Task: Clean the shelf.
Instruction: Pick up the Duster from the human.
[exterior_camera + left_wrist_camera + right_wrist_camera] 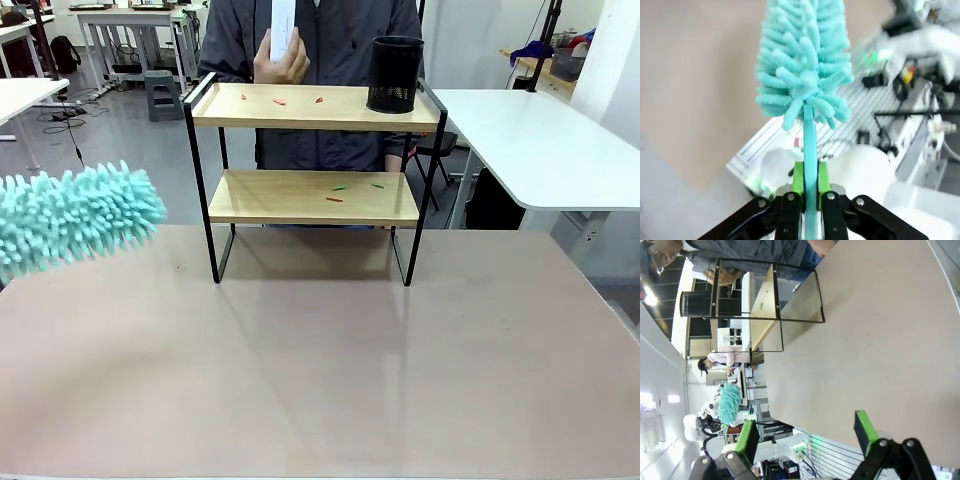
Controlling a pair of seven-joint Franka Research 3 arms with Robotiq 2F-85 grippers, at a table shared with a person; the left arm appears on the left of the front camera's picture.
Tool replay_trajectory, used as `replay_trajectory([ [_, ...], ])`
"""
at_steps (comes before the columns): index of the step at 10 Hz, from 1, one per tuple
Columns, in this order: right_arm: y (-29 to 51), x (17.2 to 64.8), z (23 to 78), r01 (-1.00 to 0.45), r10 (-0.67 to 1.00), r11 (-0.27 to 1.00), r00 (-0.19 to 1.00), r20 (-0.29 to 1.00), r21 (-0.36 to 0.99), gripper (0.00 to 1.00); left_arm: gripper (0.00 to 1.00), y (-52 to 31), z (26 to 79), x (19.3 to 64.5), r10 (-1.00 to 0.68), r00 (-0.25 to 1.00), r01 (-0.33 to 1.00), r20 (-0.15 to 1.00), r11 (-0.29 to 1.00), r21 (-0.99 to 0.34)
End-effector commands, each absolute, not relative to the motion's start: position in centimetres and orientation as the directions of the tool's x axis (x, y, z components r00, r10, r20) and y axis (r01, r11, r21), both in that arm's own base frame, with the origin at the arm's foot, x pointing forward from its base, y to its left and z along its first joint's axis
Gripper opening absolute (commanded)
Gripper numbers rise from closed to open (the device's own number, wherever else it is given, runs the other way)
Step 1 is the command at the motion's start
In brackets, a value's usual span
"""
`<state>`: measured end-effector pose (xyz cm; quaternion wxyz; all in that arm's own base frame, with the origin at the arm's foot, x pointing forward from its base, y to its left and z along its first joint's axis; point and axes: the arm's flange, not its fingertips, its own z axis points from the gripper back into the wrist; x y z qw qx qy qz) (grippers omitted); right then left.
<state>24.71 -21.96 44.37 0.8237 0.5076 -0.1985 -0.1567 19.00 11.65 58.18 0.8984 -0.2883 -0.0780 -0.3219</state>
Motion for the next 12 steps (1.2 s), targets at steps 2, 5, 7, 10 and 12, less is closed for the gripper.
replay_trajectory([
  [2, -22.0, 24.9, 44.5, 0.023, -0.456, 0.431, 0.868, 0.196, 0.902, 1.0, 0.12, 2.3, 56.0, 19.8, -0.586, 0.719, 0.694, 0.374, 0.586, -0.418],
  [5, -22.0, 24.9, 44.5, 0.023, -0.456, 0.431, 0.868, 0.196, 0.902, 1.0, 0.12, -6.7, 54.1, 22.0, -0.375, 0.817, 0.531, 0.438, 0.783, -0.322],
  [7, -22.0, 24.9, 44.5, 0.023, -0.456, 0.431, 0.868, 0.196, 0.902, 1.0, 0.12, -9.4, 53.3, 23.4, -0.353, 0.846, 0.503, 0.4, 0.778, -0.377],
  [10, -22.0, 24.9, 44.5, 0.023, -0.456, 0.431, 0.868, 0.196, 0.902, 1.0, 0.12, -6.6, 55.9, 22.9, -0.385, 0.809, 0.548, 0.444, 0.767, -0.334],
  [12, -22.0, 24.9, 44.5, 0.023, -0.456, 0.431, 0.868, 0.196, 0.902, 1.0, 0.12, -8.5, 55.5, 22.8, -0.202, 0.871, 0.367, 0.448, 0.874, -0.318],
])
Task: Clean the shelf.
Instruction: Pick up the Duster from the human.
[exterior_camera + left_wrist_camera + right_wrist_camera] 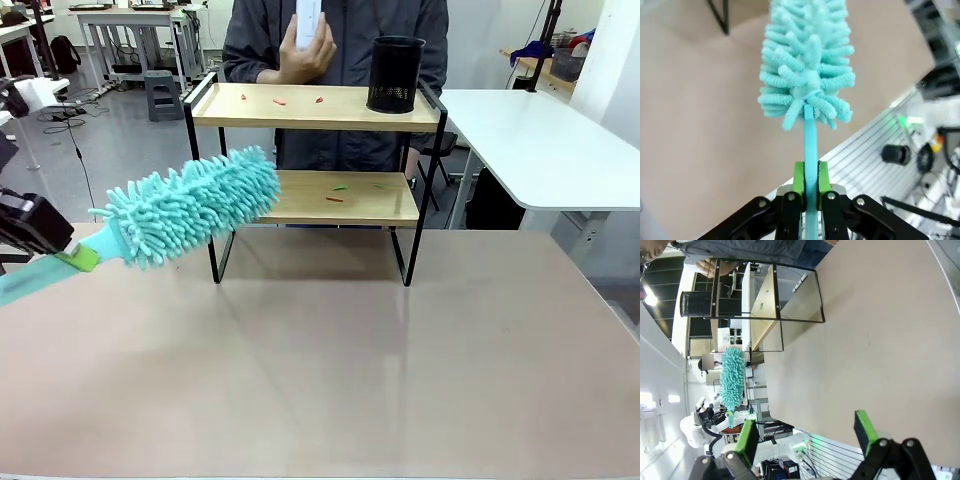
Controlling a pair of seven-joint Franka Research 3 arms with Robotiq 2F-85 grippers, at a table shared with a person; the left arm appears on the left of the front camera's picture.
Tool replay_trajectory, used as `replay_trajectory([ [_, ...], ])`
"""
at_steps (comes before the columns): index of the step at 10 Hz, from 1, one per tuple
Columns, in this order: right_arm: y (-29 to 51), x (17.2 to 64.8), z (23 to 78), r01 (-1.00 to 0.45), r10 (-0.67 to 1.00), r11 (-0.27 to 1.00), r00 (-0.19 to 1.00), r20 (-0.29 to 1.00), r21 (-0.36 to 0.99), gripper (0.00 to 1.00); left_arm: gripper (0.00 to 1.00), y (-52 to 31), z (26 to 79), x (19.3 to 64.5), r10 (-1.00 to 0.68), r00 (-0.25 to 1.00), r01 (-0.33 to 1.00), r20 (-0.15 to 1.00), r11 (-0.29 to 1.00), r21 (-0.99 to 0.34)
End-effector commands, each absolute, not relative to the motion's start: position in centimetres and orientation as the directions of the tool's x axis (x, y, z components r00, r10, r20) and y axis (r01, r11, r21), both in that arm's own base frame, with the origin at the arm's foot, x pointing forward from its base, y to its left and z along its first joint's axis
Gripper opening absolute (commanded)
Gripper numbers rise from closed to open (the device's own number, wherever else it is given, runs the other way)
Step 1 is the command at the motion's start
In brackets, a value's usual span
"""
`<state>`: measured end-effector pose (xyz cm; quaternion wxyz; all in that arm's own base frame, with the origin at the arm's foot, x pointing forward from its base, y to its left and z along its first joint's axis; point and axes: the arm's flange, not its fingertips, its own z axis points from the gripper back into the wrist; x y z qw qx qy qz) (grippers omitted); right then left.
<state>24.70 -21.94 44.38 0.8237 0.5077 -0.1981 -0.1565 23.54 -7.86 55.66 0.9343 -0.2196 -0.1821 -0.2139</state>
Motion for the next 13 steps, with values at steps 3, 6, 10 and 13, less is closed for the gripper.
replay_trajectory([
  [3, -22.0, 24.9, 44.5, 0.023, -0.456, 0.431, 0.868, 0.196, 0.902, 1.0, 0.12, -13.0, 54.9, 24.9, -0.083, 0.883, 0.236, 0.463, 0.929, -0.285],
  [6, -22.0, 24.9, 44.5, 0.023, -0.456, 0.431, 0.868, 0.196, 0.902, 1.0, 0.12, -16.2, 53.9, 28.4, -0.058, 0.892, 0.19, 0.449, 0.948, -0.255],
  [10, -22.0, 24.9, 44.5, 0.023, -0.456, 0.431, 0.868, 0.196, 0.902, 1.0, 0.12, -20.6, 52.7, 33.1, -0.052, 0.885, 0.17, 0.462, 0.961, -0.219],
  [13, -22.0, 24.9, 44.5, 0.023, -0.456, 0.431, 0.868, 0.196, 0.902, 1.0, 0.12, -23.3, 52.1, 36.3, -0.084, 0.882, 0.198, 0.464, 0.959, -0.203],
])
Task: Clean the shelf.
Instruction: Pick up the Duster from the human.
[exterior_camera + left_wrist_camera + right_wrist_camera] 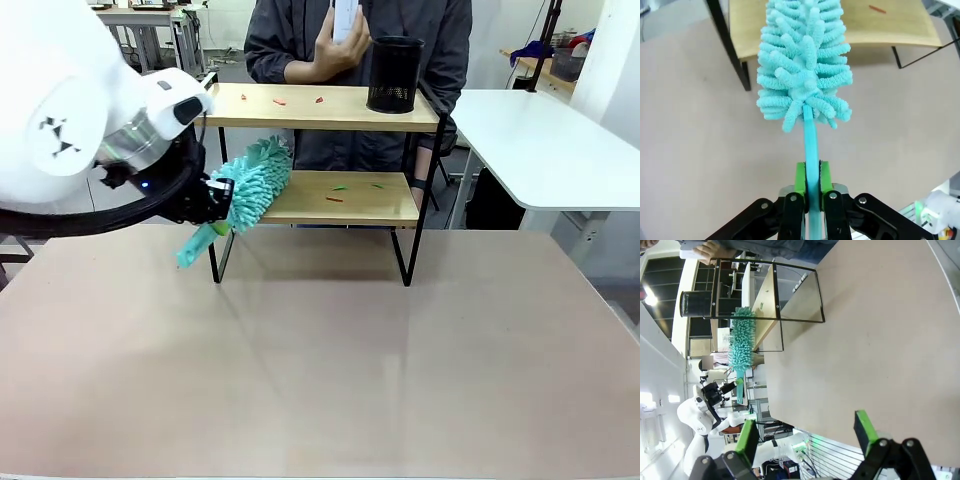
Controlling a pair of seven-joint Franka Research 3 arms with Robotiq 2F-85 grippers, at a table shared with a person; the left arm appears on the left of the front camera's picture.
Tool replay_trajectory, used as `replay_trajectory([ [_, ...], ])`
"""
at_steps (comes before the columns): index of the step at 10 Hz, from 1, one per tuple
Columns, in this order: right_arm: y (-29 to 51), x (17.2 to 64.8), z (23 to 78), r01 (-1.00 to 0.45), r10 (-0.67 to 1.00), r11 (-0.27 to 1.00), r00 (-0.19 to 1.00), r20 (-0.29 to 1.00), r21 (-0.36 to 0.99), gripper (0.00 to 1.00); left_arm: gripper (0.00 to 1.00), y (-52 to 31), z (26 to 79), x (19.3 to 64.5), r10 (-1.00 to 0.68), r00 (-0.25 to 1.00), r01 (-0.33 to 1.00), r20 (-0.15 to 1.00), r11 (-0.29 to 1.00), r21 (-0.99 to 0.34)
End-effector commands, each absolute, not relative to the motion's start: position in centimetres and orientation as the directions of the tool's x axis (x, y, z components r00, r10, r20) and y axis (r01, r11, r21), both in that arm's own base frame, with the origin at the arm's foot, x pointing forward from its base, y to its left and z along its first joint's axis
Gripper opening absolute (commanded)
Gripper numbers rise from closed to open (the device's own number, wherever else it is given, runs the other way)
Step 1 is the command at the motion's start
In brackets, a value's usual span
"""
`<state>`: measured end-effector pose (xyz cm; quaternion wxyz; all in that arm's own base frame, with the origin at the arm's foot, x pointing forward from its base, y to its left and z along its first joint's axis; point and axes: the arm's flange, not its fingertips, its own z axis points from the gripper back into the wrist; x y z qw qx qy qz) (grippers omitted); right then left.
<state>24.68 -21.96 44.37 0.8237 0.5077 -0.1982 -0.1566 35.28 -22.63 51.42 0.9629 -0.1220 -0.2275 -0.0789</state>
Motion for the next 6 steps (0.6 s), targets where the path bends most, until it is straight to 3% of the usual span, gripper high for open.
replay_trajectory([
  [1, -22.0, 24.9, 44.5, 0.023, -0.456, 0.431, 0.868, 0.196, 0.902, 1.0, 0.12, -24.1, 51.9, 37.2, -0.1, 0.888, 0.21, 0.449, 0.957, -0.202],
  [6, -22.0, 24.9, 44.5, 0.023, -0.456, 0.431, 0.868, 0.196, 0.902, 1.0, 0.12, -26.7, 51.3, 38.8, -0.16, 0.888, 0.258, 0.43, 0.949, -0.18],
])
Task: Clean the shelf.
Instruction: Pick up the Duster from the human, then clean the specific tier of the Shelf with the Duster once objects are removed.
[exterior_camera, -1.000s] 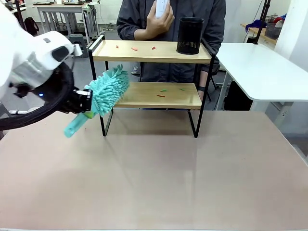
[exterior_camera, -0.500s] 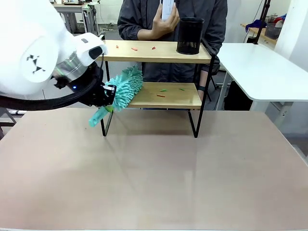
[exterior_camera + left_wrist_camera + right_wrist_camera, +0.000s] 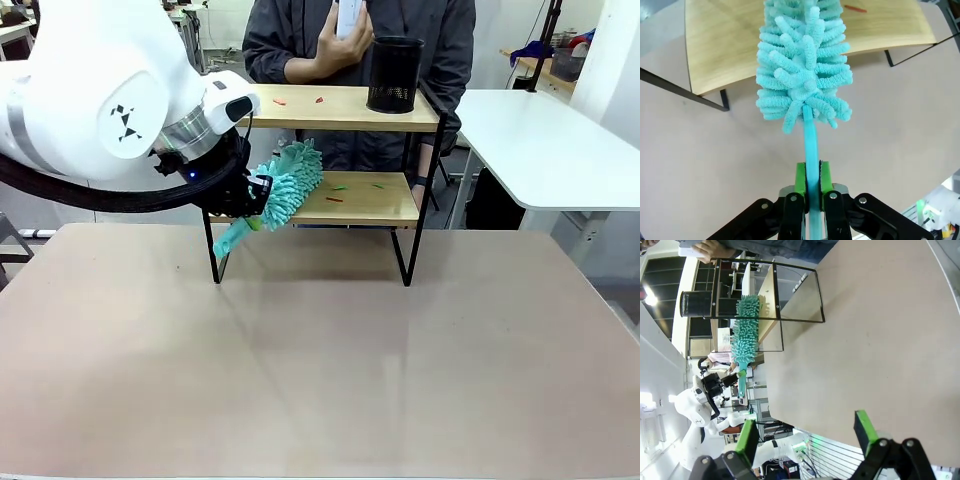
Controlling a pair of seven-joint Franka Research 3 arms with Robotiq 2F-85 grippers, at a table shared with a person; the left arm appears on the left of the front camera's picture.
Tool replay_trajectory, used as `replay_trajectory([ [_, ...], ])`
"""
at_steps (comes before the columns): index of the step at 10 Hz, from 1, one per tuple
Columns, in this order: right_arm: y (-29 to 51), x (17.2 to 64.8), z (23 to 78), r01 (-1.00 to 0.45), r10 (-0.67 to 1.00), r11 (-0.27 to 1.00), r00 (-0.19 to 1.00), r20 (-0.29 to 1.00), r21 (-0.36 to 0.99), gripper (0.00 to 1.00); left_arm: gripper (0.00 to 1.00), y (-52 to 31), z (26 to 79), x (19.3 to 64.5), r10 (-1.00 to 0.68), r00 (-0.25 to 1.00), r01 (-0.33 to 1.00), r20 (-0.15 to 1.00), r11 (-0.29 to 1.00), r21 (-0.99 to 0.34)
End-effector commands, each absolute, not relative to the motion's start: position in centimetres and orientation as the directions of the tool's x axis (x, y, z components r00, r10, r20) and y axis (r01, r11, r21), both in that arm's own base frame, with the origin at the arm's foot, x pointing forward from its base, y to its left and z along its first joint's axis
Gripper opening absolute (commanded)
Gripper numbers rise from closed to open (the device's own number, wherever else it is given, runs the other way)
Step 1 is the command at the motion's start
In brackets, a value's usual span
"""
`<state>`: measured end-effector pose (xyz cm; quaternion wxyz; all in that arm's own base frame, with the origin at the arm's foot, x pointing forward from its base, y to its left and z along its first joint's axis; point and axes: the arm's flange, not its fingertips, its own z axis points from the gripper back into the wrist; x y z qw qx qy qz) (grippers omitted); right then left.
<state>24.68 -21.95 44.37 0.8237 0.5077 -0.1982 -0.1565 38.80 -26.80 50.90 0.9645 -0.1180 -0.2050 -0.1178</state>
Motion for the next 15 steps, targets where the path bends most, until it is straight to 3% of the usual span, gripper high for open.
replay_trajectory([
  [1, -22.0, 24.9, 44.5, 0.023, -0.456, 0.431, 0.868, 0.196, 0.902, 1.0, 0.12, -26.5, 51.4, 38.7, -0.149, 0.894, 0.236, 0.422, 0.958, -0.162],
  [12, -22.0, 24.9, 44.5, 0.023, -0.456, 0.431, 0.868, 0.196, 0.902, 1.0, 0.12, -26.9, 50.8, 38.8, -0.181, 0.89, 0.279, 0.417, 0.942, -0.185],
  [15, -22.0, 24.9, 44.5, 0.023, -0.456, 0.431, 0.868, 0.196, 0.902, 1.0, 0.12, -30.8, 50.5, 41.4, -0.223, 0.873, 0.316, 0.433, 0.936, -0.154],
])
